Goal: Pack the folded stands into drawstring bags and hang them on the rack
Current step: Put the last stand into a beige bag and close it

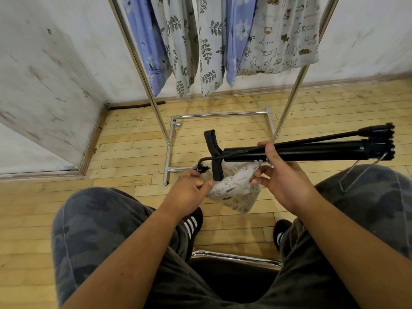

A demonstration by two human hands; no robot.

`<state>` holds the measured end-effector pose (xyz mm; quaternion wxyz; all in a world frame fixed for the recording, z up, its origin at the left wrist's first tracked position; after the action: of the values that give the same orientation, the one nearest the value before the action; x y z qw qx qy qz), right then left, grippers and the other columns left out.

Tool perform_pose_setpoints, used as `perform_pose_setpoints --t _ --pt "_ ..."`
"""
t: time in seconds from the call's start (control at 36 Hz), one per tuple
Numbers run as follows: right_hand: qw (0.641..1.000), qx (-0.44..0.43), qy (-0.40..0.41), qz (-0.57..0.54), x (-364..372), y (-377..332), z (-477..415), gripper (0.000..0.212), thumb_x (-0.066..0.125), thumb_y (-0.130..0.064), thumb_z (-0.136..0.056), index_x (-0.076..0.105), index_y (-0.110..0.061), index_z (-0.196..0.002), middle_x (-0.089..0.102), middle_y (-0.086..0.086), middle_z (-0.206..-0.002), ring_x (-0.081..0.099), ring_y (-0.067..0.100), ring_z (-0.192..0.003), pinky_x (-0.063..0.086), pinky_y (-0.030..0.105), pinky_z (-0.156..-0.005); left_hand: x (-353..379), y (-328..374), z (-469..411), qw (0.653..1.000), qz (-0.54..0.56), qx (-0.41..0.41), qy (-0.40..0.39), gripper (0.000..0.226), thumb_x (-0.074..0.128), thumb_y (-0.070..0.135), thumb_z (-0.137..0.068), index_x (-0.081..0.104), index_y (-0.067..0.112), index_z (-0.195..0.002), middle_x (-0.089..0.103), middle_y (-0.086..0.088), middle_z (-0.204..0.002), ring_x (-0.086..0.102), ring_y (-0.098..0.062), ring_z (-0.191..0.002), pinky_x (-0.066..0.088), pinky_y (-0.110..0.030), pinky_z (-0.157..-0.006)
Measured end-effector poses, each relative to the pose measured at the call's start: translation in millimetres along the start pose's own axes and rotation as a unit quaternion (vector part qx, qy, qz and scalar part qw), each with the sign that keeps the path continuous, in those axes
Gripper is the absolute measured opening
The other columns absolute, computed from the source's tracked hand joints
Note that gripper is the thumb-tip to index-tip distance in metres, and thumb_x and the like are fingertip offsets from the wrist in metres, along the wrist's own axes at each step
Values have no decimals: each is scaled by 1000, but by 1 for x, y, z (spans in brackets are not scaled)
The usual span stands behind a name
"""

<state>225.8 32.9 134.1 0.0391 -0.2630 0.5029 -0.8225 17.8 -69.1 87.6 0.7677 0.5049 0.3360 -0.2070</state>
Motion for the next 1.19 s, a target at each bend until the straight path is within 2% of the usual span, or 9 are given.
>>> perform_pose_setpoints --t 0.14,0.22,0.36,0.47,0.67,0.81,0.89,1.0,1.19 --pt "998 -26 -8 48 2 -2 1 63 78 -53 -84 68 -8 -126 66 24 -127 55 31 -81 55 50 -84 -7 7 2 999 -11 26 25 29 64 32 -101 81 12 -87 55 17 -94 51 -12 -123 32 -18 -85" --pt "997 -36 -13 69 4 -4 1 72 81 -61 -77 68 -8 -125 69 23 -121 58 33 -80 56 55 -89 -9 8 2 998 -23 35 41 29 67 32 -99 81 10 -87 53 13 -93 50 -13 -126 32 -18 -86" --pt "992 -54 -16 110 8 -7 5 70 79 -66 -76 70 -15 -123 74 13 -109 63 32 -80 60 49 -85 -5 4 0 998 -16 41 37 26 69 33 -97 80 15 -82 49 31 -89 44 -12 -132 35 -24 -95" --pt "987 -60 -31 144 13 -8 8 45 70 -49 -88 71 -17 -121 71 9 -85 66 32 -79 59 58 -90 -2 -6 -5 998 -7 40 38 22 71 31 -96 76 23 -76 64 17 -90 44 -12 -132 35 -26 -99" --pt "977 -70 -55 195 23 -8 14 33 70 -46 -87 75 -28 -114 72 17 -105 70 42 -94 60 55 -93 0 -9 -6 999 -29 22 12 28 69 31 -97 81 14 -79 73 -1 -92 56 -9 -97 39 -25 -77" --pt "968 -76 -73 228 25 -5 14 16 69 -33 -97 74 -32 -112 70 19 -98 69 40 -92 62 51 -90 -7 -16 -7 999 -34 19 34 24 68 33 -98 83 16 -88 67 11 -110 39 3 -132 32 -19 -97" --pt "966 -74 -67 239 24 -3 13 14 68 -28 -99 74 -31 -111 69 13 -86 69 28 -81 62 50 -86 -1 -13 -7 998 -58 34 11 27 67 32 -99 80 16 -82 70 9 -115 36 3 -137 30 -20 -100" --pt "972 -58 -66 220 21 1 11 17 68 -28 -99 74 -25 -115 68 14 -83 68 27 -80 62 53 -88 6 -14 -10 995 -96 36 -3 34 63 35 -100 73 14 -75 64 3 -123 58 -7 -95 39 -21 -73" --pt "990 -49 -27 128 9 -1 5 43 73 -41 -86 72 -13 -119 75 6 -102 71 27 -88 62 48 -90 1 -14 -4 999 34 -30 -17 28 61 41 -100 71 26 -79 65 13 -102 67 -15 -87 57 -41 -83"
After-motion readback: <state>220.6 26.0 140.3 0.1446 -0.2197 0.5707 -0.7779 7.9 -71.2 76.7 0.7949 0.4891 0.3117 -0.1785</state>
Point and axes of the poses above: each hand's wrist, its own z-axis away from the middle knuckle, its own x-axis out of the palm, y = z × x, the point moved 10 cm from there along -z, towards the middle knuckle
